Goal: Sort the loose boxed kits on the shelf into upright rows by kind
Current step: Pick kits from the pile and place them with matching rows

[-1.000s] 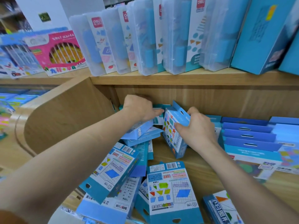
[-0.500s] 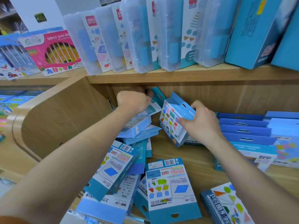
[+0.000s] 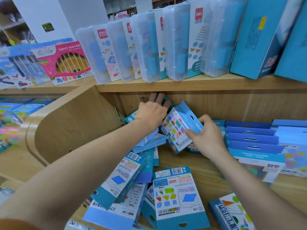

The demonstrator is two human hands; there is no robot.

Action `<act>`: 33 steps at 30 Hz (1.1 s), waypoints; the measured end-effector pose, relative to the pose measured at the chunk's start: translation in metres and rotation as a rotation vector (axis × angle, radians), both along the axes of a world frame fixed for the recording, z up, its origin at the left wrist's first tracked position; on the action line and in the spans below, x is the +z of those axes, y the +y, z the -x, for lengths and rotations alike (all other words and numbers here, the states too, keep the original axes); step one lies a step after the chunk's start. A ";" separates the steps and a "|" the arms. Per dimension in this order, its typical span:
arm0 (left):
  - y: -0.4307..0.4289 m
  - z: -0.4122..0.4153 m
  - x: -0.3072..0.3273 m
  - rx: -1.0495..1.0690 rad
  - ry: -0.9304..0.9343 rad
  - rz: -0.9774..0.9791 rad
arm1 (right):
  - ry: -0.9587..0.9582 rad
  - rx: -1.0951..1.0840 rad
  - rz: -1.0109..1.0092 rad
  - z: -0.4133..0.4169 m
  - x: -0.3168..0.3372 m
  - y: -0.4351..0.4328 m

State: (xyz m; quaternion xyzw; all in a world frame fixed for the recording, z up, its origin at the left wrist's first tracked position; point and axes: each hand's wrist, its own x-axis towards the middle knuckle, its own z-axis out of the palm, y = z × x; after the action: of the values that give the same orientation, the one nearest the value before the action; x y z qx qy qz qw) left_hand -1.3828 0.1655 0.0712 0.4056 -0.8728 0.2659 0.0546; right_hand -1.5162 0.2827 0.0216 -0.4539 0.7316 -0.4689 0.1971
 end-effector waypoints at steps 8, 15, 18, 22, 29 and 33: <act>-0.008 0.000 0.000 0.283 0.334 -0.023 | -0.070 0.055 -0.001 0.010 -0.004 0.002; -0.018 -0.038 0.000 0.488 1.080 -0.271 | -0.121 0.092 -0.002 0.009 0.007 -0.003; -0.016 -0.042 0.002 0.490 1.211 -0.257 | -0.094 0.100 0.011 0.009 0.009 -0.005; -0.007 -0.047 0.007 0.438 1.318 -0.223 | 0.047 0.110 0.020 0.010 0.009 -0.010; 0.018 -0.063 0.012 0.417 1.491 -0.299 | 0.269 0.159 -0.003 0.011 0.021 -0.017; 0.044 -0.080 0.007 0.286 1.690 -0.392 | 0.401 0.182 -0.063 0.015 0.024 -0.027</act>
State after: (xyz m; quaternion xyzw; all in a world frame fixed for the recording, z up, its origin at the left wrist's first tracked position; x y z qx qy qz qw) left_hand -1.3029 0.2090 0.0777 0.5742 -0.5110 -0.2736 0.5782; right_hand -1.5313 0.2553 0.0456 -0.5958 0.7265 -0.3266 0.1030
